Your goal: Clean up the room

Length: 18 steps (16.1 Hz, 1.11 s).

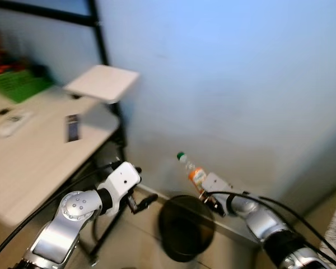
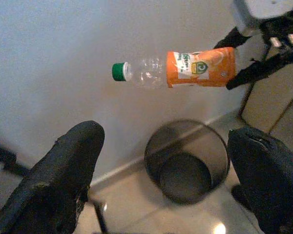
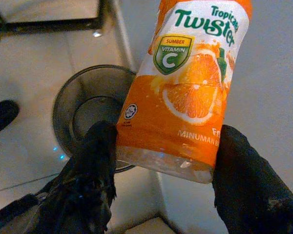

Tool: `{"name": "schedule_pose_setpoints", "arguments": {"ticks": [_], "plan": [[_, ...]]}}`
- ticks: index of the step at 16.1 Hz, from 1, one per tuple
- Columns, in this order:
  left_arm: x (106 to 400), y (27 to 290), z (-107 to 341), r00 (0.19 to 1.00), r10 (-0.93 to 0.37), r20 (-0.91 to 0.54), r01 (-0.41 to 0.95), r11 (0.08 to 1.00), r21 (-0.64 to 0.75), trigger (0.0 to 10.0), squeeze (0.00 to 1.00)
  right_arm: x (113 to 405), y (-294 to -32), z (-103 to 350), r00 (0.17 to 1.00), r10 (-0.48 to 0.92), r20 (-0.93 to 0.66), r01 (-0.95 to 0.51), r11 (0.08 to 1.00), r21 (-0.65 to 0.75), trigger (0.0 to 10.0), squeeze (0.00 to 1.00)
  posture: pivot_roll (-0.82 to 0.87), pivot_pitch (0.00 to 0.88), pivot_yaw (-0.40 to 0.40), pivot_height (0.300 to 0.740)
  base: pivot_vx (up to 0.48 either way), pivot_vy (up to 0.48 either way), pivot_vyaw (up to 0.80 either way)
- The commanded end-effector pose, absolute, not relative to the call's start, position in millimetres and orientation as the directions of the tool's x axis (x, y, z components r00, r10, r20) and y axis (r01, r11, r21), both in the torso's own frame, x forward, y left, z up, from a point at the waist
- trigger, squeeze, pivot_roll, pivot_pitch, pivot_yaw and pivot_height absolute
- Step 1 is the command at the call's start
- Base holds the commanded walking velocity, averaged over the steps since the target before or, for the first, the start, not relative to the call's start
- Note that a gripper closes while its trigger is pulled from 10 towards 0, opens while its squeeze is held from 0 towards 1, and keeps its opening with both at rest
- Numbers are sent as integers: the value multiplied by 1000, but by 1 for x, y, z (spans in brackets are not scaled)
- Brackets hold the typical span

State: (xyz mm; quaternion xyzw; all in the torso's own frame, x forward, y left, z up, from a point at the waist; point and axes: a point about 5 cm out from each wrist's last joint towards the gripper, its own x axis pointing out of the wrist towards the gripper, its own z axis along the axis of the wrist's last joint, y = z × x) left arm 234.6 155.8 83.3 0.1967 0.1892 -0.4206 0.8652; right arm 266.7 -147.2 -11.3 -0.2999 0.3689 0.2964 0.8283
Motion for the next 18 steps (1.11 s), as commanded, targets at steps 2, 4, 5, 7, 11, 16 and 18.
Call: {"name": "schedule_pose_setpoints", "arguments": {"ticks": [2,4,5,7,11,16,18], "plan": [[235,156,83,538,-669,-513,830,525,187,10000,0,270,-153,-15,546,229,-806,-718,624,-309,10000,0,71,0,19,740,0,0,0],[233,156,81,513,-679,-525,846,502,177,10000,0,273,-154,-21,533,181,-826,-717,615,-328,10000,0,75,0,16,740,0,0,0],[233,156,81,509,-680,-528,849,498,176,10000,0,276,-154,-21,535,156,-831,-712,612,-344,10000,0,76,0,14,740,0,0,0],[233,157,80,507,-679,-531,850,496,177,10000,0,279,-155,-20,535,134,-834,-712,604,-359,10000,0,78,0,11,740,0,0,0],[233,155,81,507,-680,-529,849,499,173,10000,0,281,-154,-21,520,117,-846,-712,607,-353,10000,133,83,0,2,740,0,0,0],[233,158,76,510,-678,-530,846,507,166,10000,0,278,-151,-24,473,131,-871,-754,572,-323,10000,1000,82,0,0,740,0,0,0],[234,159,75,509,-677,-532,846,507,165,10000,0,277,-150,-25,462,136,-877,-764,563,-315,10000,1000,82,0,0,740,0,0,0]]}}
